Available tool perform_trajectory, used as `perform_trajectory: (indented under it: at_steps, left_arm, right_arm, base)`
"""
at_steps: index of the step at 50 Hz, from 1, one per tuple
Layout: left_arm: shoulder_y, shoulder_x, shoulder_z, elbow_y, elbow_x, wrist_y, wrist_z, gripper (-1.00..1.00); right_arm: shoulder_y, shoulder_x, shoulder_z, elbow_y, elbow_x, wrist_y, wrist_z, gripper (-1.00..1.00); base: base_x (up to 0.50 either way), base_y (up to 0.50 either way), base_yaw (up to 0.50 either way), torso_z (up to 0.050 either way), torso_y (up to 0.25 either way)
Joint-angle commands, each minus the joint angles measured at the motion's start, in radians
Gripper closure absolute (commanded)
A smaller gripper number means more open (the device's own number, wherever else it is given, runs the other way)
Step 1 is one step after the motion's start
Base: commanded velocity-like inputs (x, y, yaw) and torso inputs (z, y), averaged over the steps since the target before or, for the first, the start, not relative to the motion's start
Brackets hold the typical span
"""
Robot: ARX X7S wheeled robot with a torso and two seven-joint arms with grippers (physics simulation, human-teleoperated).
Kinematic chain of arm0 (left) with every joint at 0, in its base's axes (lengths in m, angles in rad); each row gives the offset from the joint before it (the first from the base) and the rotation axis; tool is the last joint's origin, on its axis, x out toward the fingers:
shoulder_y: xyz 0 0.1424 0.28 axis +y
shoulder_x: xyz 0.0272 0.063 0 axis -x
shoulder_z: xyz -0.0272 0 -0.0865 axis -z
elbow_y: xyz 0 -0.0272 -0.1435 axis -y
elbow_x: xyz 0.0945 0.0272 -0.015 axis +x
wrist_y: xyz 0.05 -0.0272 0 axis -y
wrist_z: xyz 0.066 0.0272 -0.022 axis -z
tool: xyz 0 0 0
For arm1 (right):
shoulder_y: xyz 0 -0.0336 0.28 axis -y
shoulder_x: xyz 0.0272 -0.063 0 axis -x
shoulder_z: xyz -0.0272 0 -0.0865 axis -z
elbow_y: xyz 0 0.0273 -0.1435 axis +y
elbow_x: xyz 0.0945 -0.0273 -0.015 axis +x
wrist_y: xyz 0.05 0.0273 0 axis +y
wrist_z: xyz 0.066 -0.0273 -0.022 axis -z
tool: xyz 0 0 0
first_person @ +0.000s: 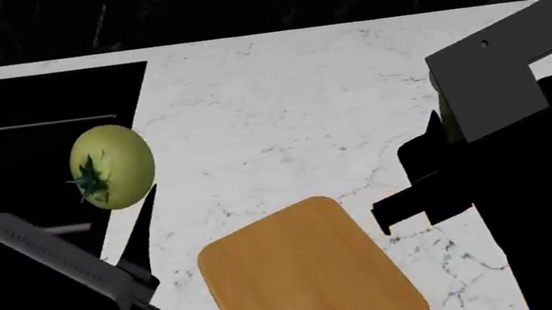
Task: Pick the vegetables from the sink and place them on the cutting board.
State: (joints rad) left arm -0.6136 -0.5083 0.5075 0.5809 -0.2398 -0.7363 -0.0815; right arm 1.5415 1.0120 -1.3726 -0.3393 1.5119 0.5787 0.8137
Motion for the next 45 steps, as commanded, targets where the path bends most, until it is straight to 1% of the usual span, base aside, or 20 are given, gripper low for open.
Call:
perform_trajectory:
  at_steps: [1,4,5,7,9,10,11,12,13,14,15,17,20,22,29,34,39,45]
  left_arm:
    - [-0.041,0.048,-0.071,0.046,-0.113,-0.14,-0.031,1.0]
    - [-0.072,0.09,-0.139,0.057,-0.213,-0.243,-0.018,1.0]
    - [-0.061,0.089,-0.132,0.062,-0.198,-0.193,-0.012,1.0]
    - [-0.088,0.095,-0.106,0.063,-0.196,-0.241,-0.02,1.0]
    - [-0.101,0.099,-0.075,0.068,-0.19,-0.244,-0.015,1.0]
    - [-0.119,0.122,-0.096,0.056,-0.213,-0.293,-0.026,1.0]
    - [-0.138,0.132,-0.094,0.045,-0.225,-0.325,-0.025,1.0]
    - [-0.153,0.164,-0.127,0.028,-0.266,-0.376,-0.024,1.0]
    - [-0.176,0.182,-0.128,0.026,-0.28,-0.42,-0.033,1.0]
    - [-0.186,0.194,-0.128,0.024,-0.278,-0.439,-0.049,1.0]
    - [-0.196,0.206,-0.134,0.014,-0.298,-0.448,-0.034,1.0]
    - [-0.221,0.255,-0.172,-0.016,-0.337,-0.507,-0.041,1.0]
    - [-0.233,0.272,-0.153,-0.055,-0.333,-0.507,-0.041,1.0]
    - [-0.244,0.306,-0.162,-0.116,-0.344,-0.526,-0.041,1.0]
    - [-0.249,0.353,-0.197,-0.122,-0.381,-0.584,-0.068,1.0]
    - [-0.254,0.388,-0.186,-0.197,-0.381,-0.575,-0.068,1.0]
    - [-0.25,0.409,-0.191,-0.218,-0.386,-0.57,-0.08,1.0]
    - [-0.244,0.41,-0.18,-0.23,-0.392,-0.563,-0.081,1.0]
  right_arm:
    - [-0.007,0.014,0.033,-0.025,0.014,-0.028,0.005,1.0]
    - [0.012,-0.001,0.033,-0.038,0.037,0.0,0.016,1.0]
    - [0.021,-0.005,0.033,-0.047,0.041,0.01,0.021,1.0]
    - [0.025,-0.015,0.03,-0.041,0.061,0.026,0.042,1.0]
    - [0.022,-0.023,0.035,-0.01,0.131,0.029,0.081,1.0]
    - [0.023,-0.028,0.034,0.003,0.154,0.037,0.078,1.0]
    - [0.029,-0.032,0.032,0.003,0.154,0.045,0.099,1.0]
    - [0.035,-0.036,0.029,-0.003,0.158,0.057,0.107,1.0]
    - [0.037,-0.03,0.037,-0.011,0.173,0.05,0.111,1.0]
    - [0.03,-0.023,0.046,-0.012,0.188,0.031,0.117,1.0]
    - [0.038,-0.024,0.043,-0.018,0.178,0.041,0.134,1.0]
    - [0.019,-0.013,0.058,-0.027,0.171,-0.005,0.143,1.0]
    - [0.02,-0.014,0.055,-0.03,0.149,-0.003,0.169,1.0]
    - [0.018,-0.012,0.053,-0.041,0.151,-0.001,0.183,1.0]
    - [-0.033,0.001,0.036,-0.071,0.077,-0.038,0.196,1.0]
    - [-0.058,0.036,0.038,-0.092,0.064,-0.066,0.194,1.0]
    - [-0.081,0.052,0.04,-0.098,0.067,-0.092,0.195,1.0]
    - [-0.086,0.041,0.04,-0.089,0.066,-0.096,0.193,1.0]
  base:
    - [0.0,0.0,0.0,0.0,0.0]
    - [0.0,0.0,0.0,0.0,0.0]
    - [0.0,0.0,0.0,0.0,0.0]
    - [0.0,0.0,0.0,0.0,0.0]
    - [0.0,0.0,0.0,0.0,0.0]
    - [0.0,0.0,0.0,0.0,0.01]
    - [0.0,0.0,0.0,0.0,0.0]
    - [0.0,0.0,0.0,0.0,0.0]
    - [0.0,0.0,0.0,0.0,0.0]
    - [0.0,0.0,0.0,0.0,0.0]
    - [0.0,0.0,0.0,0.0,0.0]
    - [0.0,0.0,0.0,0.0,0.0]
    - [0.0,0.0,0.0,0.0,0.0]
    - [0.0,0.0,0.0,0.0,0.0]
    - [0.0,0.0,0.0,0.0,0.001]
    - [0.0,0.0,0.0,0.0,0.0]
    - [0.0,0.0,0.0,0.0,0.0]
    - [0.0,0.0,0.0,0.0,0.002]
